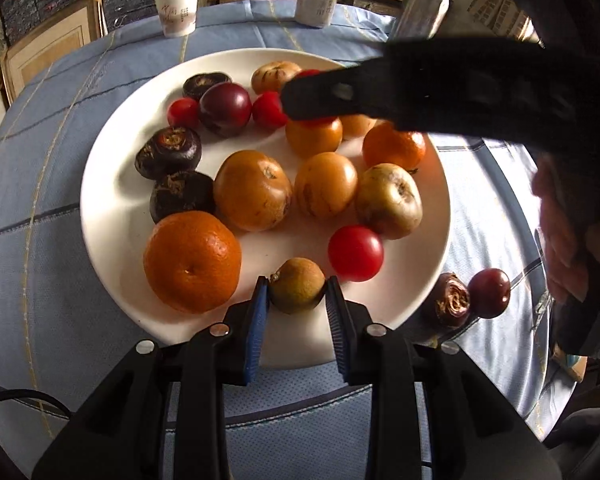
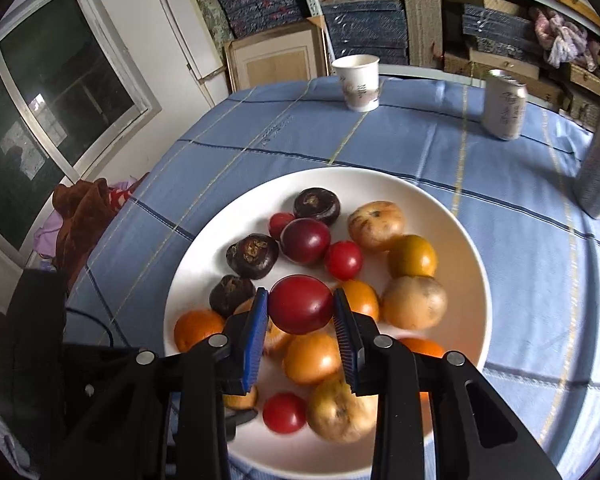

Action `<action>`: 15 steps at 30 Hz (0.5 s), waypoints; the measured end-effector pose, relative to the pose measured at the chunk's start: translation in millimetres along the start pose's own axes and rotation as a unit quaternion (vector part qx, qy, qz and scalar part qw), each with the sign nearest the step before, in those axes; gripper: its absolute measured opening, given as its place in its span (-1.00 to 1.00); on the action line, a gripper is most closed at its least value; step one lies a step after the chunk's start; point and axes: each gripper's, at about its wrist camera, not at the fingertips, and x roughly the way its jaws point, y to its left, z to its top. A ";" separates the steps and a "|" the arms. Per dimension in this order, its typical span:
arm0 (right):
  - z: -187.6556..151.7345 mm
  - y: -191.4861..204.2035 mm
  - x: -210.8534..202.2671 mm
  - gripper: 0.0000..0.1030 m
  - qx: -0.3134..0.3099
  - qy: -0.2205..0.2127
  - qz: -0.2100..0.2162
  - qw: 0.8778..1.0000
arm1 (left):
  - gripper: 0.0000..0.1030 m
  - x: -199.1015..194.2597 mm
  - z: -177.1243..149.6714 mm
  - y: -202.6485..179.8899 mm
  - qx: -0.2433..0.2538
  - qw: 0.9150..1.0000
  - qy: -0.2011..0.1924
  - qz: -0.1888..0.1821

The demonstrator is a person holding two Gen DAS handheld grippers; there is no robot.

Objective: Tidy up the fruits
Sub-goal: 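Carry both fruits onto the white plate and open both tools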

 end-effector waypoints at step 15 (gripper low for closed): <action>8.5 -4.1 30.8 -0.29 0.009 0.018 0.017 1.000 | -0.10 5.0 3.3 7.0 -0.024 0.999 -0.009 -0.031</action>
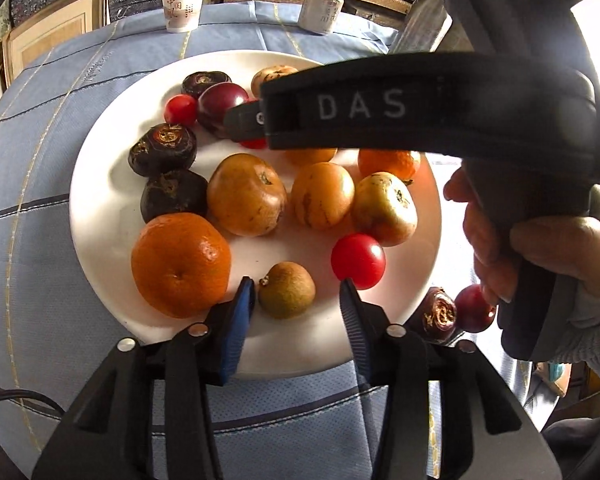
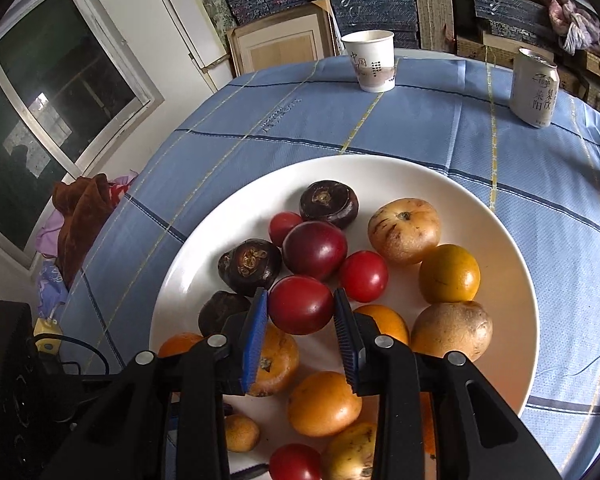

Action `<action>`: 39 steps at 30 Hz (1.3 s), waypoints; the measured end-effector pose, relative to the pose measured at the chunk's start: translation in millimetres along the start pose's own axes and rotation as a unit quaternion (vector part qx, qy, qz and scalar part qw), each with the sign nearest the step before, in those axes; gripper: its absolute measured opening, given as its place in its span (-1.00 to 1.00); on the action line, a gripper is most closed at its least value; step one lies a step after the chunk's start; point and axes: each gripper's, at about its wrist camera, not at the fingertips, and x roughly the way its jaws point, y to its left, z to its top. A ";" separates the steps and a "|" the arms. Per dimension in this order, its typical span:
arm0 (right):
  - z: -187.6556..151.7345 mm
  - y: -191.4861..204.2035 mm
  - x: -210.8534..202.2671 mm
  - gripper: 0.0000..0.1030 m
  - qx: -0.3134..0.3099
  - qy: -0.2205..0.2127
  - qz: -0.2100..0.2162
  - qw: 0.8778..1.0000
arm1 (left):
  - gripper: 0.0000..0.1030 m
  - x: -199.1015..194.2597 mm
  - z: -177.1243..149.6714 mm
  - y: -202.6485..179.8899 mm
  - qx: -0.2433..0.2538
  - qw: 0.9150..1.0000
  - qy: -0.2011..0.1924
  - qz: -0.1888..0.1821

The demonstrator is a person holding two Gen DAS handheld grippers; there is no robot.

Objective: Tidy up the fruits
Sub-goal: 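Carry both fruits onto the white plate and open both tools, then move both open tools back toward the last mangosteen and plum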

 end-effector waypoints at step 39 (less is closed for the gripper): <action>-120.7 -37.9 -184.7 0.03 0.102 -0.100 -0.087 0.986 | 0.40 -58.0 -35.7 -74.8 0.092 0.995 -0.028 0.023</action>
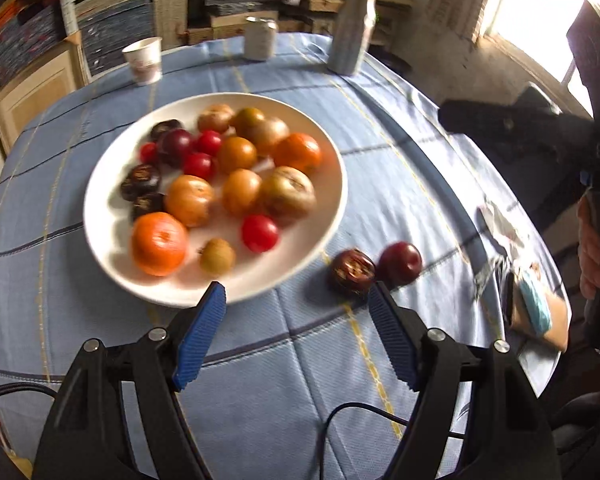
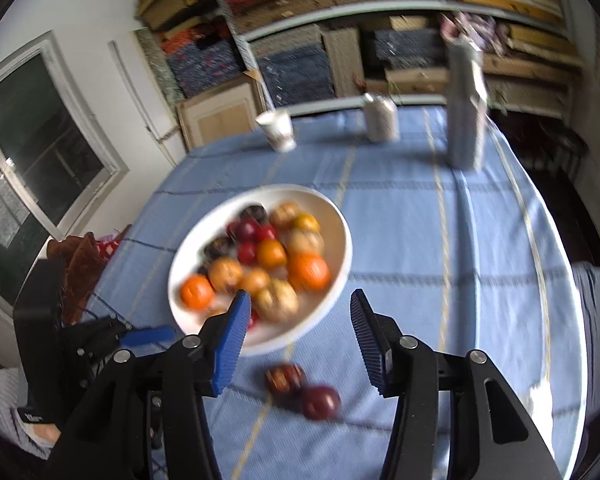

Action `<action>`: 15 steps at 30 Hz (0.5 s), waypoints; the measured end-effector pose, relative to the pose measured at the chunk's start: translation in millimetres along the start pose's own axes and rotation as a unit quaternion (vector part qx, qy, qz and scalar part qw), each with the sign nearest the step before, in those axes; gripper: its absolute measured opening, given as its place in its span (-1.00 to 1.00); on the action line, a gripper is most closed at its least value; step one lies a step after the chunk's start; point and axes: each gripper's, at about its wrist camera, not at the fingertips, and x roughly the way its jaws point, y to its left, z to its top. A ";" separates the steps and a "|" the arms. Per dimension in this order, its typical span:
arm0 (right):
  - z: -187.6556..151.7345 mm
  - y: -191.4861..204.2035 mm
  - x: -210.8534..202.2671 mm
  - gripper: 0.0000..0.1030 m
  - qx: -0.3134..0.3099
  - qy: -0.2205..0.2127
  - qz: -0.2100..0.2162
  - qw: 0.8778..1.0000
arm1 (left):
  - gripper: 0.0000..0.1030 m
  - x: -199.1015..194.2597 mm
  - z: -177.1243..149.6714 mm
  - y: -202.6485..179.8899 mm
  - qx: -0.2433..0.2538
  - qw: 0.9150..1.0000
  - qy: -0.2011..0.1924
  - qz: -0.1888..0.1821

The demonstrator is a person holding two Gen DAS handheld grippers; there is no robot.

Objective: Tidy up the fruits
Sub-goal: 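Move both open tools back toward the last mangosteen and plum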

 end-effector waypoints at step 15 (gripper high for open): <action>-69.8 -50.3 -12.8 0.14 0.074 0.063 -0.019 0.995 | 0.40 57.5 -17.1 -26.5 -0.016 0.999 0.027 0.011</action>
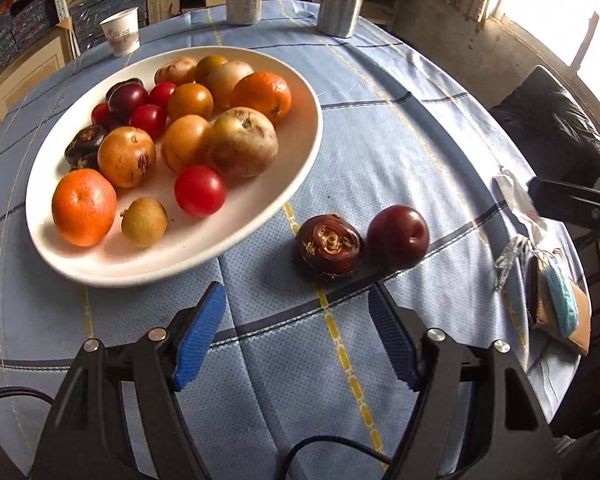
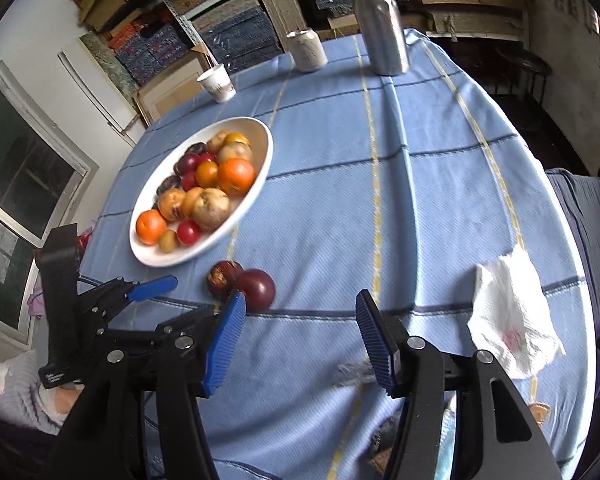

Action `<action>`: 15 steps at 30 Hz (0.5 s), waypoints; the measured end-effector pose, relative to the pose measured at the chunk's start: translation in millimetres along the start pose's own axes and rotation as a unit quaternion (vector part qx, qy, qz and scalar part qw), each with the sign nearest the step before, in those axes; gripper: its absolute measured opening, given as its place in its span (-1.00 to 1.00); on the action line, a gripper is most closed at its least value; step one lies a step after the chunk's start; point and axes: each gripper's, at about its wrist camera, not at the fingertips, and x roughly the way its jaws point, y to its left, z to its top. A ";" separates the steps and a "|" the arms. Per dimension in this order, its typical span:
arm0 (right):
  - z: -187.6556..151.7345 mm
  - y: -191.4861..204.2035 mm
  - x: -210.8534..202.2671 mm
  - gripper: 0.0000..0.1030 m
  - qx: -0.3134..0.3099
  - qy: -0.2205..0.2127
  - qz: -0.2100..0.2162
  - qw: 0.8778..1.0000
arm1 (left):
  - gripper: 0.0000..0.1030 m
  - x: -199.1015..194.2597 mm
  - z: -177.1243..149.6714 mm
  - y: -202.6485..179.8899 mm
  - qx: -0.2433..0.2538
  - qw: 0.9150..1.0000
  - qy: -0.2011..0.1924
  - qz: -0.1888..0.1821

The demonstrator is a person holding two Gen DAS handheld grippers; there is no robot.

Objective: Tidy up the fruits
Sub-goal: 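Move both open tools back toward the last mangosteen and plum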

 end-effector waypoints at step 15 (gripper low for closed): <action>-4.7 -17.4 3.2 0.18 -0.006 0.024 -0.005 1.000 | 0.50 22.0 15.1 -2.7 -0.059 0.997 -0.023 0.033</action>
